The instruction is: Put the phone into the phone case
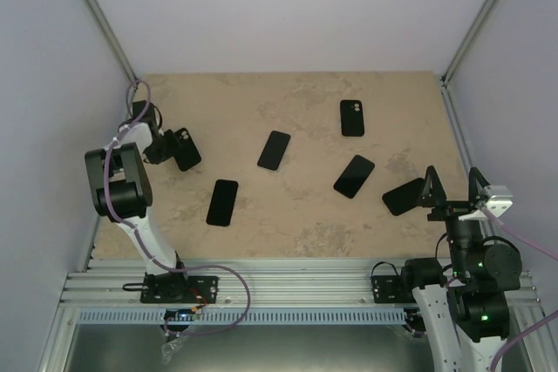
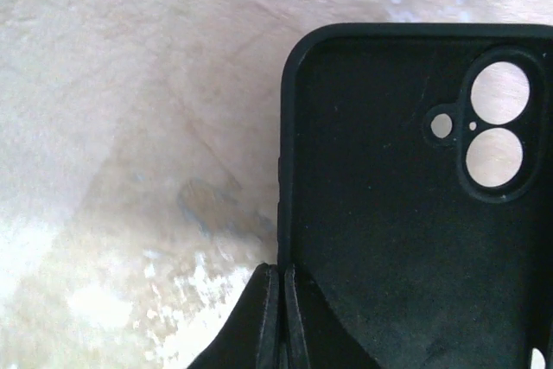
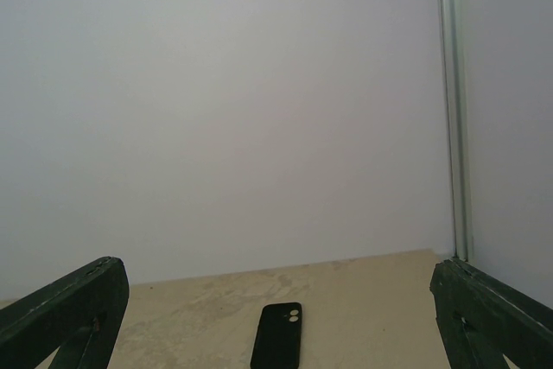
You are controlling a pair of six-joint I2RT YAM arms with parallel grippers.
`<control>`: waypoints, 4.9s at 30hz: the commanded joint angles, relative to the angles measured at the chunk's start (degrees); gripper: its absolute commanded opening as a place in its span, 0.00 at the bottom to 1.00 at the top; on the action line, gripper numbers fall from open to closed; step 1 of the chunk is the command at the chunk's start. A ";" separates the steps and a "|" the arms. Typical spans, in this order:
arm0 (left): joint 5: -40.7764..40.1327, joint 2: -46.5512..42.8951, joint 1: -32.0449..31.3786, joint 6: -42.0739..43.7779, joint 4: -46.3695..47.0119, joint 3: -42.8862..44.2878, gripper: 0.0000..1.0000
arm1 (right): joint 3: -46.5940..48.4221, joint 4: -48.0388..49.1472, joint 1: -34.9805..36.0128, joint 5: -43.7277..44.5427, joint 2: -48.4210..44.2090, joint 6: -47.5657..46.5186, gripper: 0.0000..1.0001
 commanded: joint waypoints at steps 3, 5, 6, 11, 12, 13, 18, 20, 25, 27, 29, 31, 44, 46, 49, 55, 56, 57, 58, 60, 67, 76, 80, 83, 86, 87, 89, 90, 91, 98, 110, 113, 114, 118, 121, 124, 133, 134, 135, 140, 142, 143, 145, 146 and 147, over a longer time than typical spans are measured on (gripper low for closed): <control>8.69 -9.63 -0.05 -8.74 -0.91 -5.07 0.00 | 0.26 0.02 0.76 -1.88 -0.42 -0.23 0.98; 10.14 -12.13 -0.39 -11.23 -0.75 -7.45 0.00 | 0.23 0.14 1.12 -2.47 -0.30 -0.41 0.98; 9.74 -13.03 -0.72 -12.44 -1.88 -8.16 0.00 | 0.25 0.20 1.18 -2.67 -0.15 -0.41 0.98; 8.16 -18.84 -5.60 -16.48 -3.91 -13.29 0.00 | 0.34 0.59 1.26 -6.61 1.75 -0.89 0.98; 8.05 -20.67 -6.89 -17.52 -3.35 -14.69 0.00 | 0.33 0.90 1.27 -8.34 2.49 -1.14 0.98; 8.05 -22.39 -8.06 -18.62 -2.41 -16.36 0.00 | 0.39 1.15 1.27 -10.07 3.56 -1.06 0.97; 5.96 -30.59 -14.91 -23.02 0.63 -23.11 0.00 | 3.26 -0.52 1.20 -22.32 12.16 2.57 0.98; 5.37 -33.27 -18.23 -25.05 1.95 -25.54 0.00 | 2.77 0.63 1.19 -28.14 15.00 4.34 0.98; 3.01 -37.92 -27.37 -29.67 5.95 -30.87 0.00 | -3.52 6.37 1.26 -35.96 17.40 8.86 0.98; 2.41 -39.21 -29.66 -31.74 7.98 -33.36 0.00 | -5.87 7.75 1.26 -36.97 17.47 10.21 0.98; 2.93 -40.06 -32.17 -34.70 12.61 -37.06 0.00 | -8.09 9.11 1.28 -38.62 17.64 11.31 0.98; 2.54 -40.39 -35.70 -37.92 16.41 -39.43 0.00 | -10.32 10.24 1.27 -39.98 17.70 12.52 0.98; -11.07 -36.29 -55.82 -55.35 27.61 -46.81 0.00 | -18.80 12.80 4.35 -40.25 19.89 13.00 0.98; -11.48 -34.76 -56.96 -57.08 28.79 -47.25 0.00 | -19.21 13.24 6.29 -39.04 21.40 12.80 0.98; -11.64 -32.79 -59.34 -59.45 31.53 -47.96 0.00 | -19.90 14.63 9.73 -35.75 23.83 12.67 0.98; -11.65 -30.60 -61.94 -61.84 34.69 -48.06 0.02 | -20.47 19.26 20.98 -28.51 30.89 13.37 0.98; -11.54 -30.63 -61.94 -61.85 35.16 -48.23 0.05 | -20.34 19.84 23.23 -26.96 32.40 13.43 0.98; -11.47 -30.73 -61.94 -61.85 35.39 -48.33 0.07 | -20.17 20.45 25.29 -24.56 34.19 13.57 0.98; -11.34 -30.89 -61.94 -61.86 35.45 -48.28 0.09 | -20.04 20.96 27.52 -22.73 35.39 13.71 0.98; -11.05 -31.38 -62.01 -61.71 35.54 -48.21 0.14 | -19.46 22.12 31.39 -19.39 38.12 13.76 0.98; -11.11 -36.50 -62.03 -60.78 33.22 -48.08 0.33 | -14.04 21.50 43.48 -9.15 49.56 12.46 0.98; -25.03 -53.68 -61.05 -50.94 14.00 -42.13 0.95 | -2.73 13.76 57.03 7.93 68.26 10.80 0.98; -29.29 -58.34 -59.46 -44.69 7.51 -39.26 0.99 | 2.86 10.27 60.82 12.28 76.74 9.80 0.98; -33.96 -60.41 -59.44 -41.42 2.68 -37.33 0.99 | 6.63 8.14 62.67 14.83 82.39 8.80 0.98; -38.32 -62.12 -59.40 -39.35 -2.64 -35.21 0.99 | 9.78 6.33 63.59 16.56 88.34 7.50 0.98; -39.03 -62.66 -59.40 -38.26 -4.20 -34.43 0.99 | 10.88 6.14 63.84 16.77 89.69 7.10 0.98; -39.96 -63.46 -59.40 -35.85 -6.14 -32.89 0.99 | 12.20 6.29 64.18 16.84 92.12 5.78 0.98; -40.51 -63.73 -59.40 -34.88 -7.10 -32.00 0.99 | 12.73 6.50 64.34 16.76 93.24 5.25 0.98; -40.93 -63.86 -59.40 -34.26 -7.76 -31.26 0.99 | 13.24 6.63 64.55 16.91 94.12 4.71 0.98; -38.60 -61.31 -59.40 -31.36 -6.24 -30.82 0.99 | 12.58 7.97 64.54 20.86 97.62 2.99 0.98; -28.78 -52.58 -52.33 -25.32 -3.26 -30.39 0.99 | 4.46 14.05 60.16 20.24 91.01 0.63 0.98; -26.82 -48.87 -49.81 -23.77 -5.07 -28.68 0.99 | 2.46 16.85 59.66 18.21 88.48 -0.71 0.98; -26.14 -47.61 -48.95 -23.36 -5.37 -28.43 0.99 | 1.81 17.57 59.64 17.54 87.55 -1.13 0.98; -25.25 -41.94 -47.01 -20.20 -9.44 -24.65 0.99 | -2.09 21.23 59.63 15.93 82.11 -1.47 0.98; -23.30 -37.72 -46.79 -17.84 -11.62 -20.85 0.99 | -4.79 23.72 59.70 14.28 77.48 -0.66 0.98; -22.69 -32.96 -45.57 -16.01 -12.91 -18.02 0.99 | -8.01 27.25 59.71 12.37 72.36 0.41 0.97; -15.10 -22.74 -39.54 -8.99 -12.82 -16.21 0.99 | -11.26 28.95 59.64 12.40 67.22 2.18 0.98; -14.51 -21.82 -38.92 -8.42 -12.95 -16.22 0.99 | -11.21 29.05 59.65 12.36 67.49 2.27 0.98; -14.15 -20.94 -38.30 -8.09 -13.09 -16.21 1.00 | -11.11 29.00 59.65 12.43 67.79 2.40 0.97; -12.14 -18.16 -37.28 -5.94 -12.60 -16.28 1.00 | -10.82 28.97 59.63 12.58 68.87 2.55 0.98; -11.16 -16.79 -36.87 -5.19 -12.55 -16.20 0.99 | -10.73 28.74 59.63 12.67 68.90 2.55 0.98; -10.79 -16.33 -36.82 -4.84 -12.56 -16.18 0.99 | -10.73 28.70 59.63 12.67 68.86 2.62 0.98; -10.54 -15.42 -36.72 -4.55 -12.42 -16.19 1.00 | -10.82 28.69 59.64 12.68 68.63 2.63 0.97; -10.49 -15.01 -36.72 -4.42 -12.32 -16.14 0.99 | -10.82 28.69 59.63 12.78 68.57 2.68 0.98; -10.32 -14.54 -36.72 -4.37 -12.28 -16.13 1.00 | -10.84 28.69 59.63 12.82 68.46 2.73 0.98</control>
